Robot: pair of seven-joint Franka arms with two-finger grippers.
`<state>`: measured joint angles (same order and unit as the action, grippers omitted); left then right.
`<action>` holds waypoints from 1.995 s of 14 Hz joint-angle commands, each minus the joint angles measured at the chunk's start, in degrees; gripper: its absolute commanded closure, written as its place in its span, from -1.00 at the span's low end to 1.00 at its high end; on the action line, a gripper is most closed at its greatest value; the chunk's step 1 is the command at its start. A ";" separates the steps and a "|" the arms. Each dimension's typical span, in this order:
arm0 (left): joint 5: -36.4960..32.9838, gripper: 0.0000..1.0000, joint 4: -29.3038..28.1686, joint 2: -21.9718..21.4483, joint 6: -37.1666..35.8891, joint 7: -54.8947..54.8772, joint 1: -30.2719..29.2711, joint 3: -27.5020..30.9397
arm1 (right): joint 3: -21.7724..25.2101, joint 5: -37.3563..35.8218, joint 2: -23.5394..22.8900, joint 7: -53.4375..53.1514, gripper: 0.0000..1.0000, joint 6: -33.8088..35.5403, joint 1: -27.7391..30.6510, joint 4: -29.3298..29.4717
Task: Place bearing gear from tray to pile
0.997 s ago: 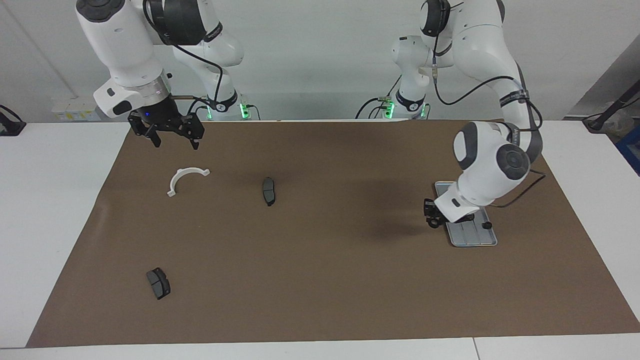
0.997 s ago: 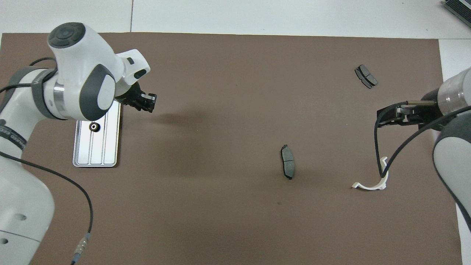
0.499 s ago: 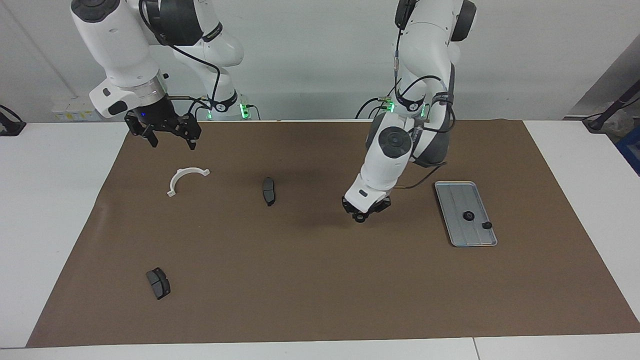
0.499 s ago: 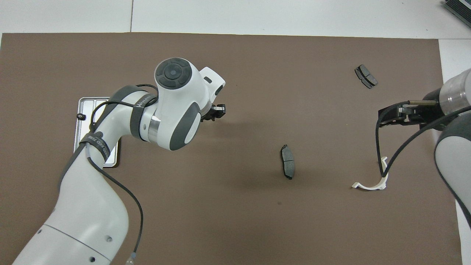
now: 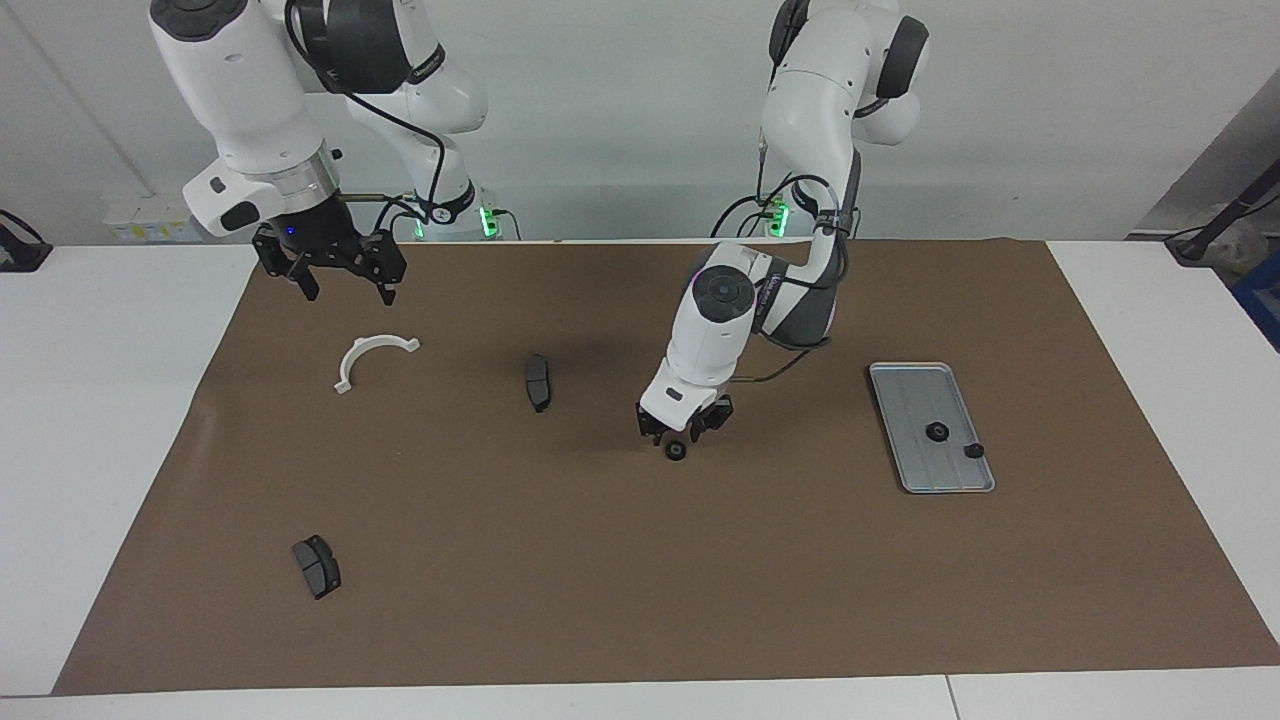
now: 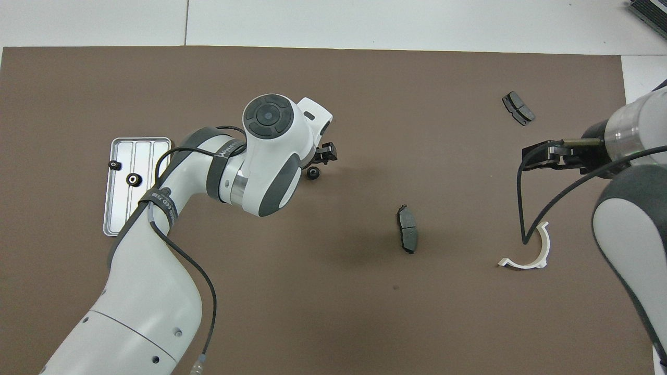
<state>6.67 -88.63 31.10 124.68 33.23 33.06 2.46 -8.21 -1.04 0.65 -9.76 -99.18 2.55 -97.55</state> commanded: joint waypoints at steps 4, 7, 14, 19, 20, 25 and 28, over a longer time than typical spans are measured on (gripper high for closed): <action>-0.08 -0.90 -0.49 -4.03 -6.72 -14.02 -12.99 0.09 | -0.31 1.04 -0.64 -4.65 -1.00 -5.84 -5.00 -3.09; -0.16 -0.89 -0.58 -4.03 -10.58 -30.88 -20.73 0.09 | -0.31 1.04 -3.89 -9.21 -1.00 -9.61 -8.07 -3.26; -0.25 -0.80 -2.16 -2.63 -14.90 -64.75 -31.74 0.09 | -0.23 -0.01 -15.66 -27.31 -1.00 -21.48 -18.18 0.68; -0.86 -0.60 -3.56 -1.75 -14.20 -76.28 -34.02 0.17 | -0.14 -2.65 -25.85 -35.59 -1.00 -21.76 -23.46 9.28; -1.30 -0.58 -3.91 -1.57 -14.37 -77.69 -34.03 0.17 | -0.05 -3.69 -28.31 -37.16 -1.00 -21.58 -25.04 11.48; -1.48 -0.44 -5.59 -1.57 -15.51 -82.79 -34.20 0.26 | -0.05 -9.42 -42.30 -46.32 -1.00 -18.85 -30.32 26.62; -3.93 -0.36 -5.59 -1.83 -17.88 -83.50 -34.03 0.17 | 0.04 -9.86 -44.32 -46.32 -1.00 -21.40 -30.94 26.79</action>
<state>4.93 -93.27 30.07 109.08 -48.99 -0.52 3.12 -8.31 -9.35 -41.42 -54.83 -120.42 -28.16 -73.76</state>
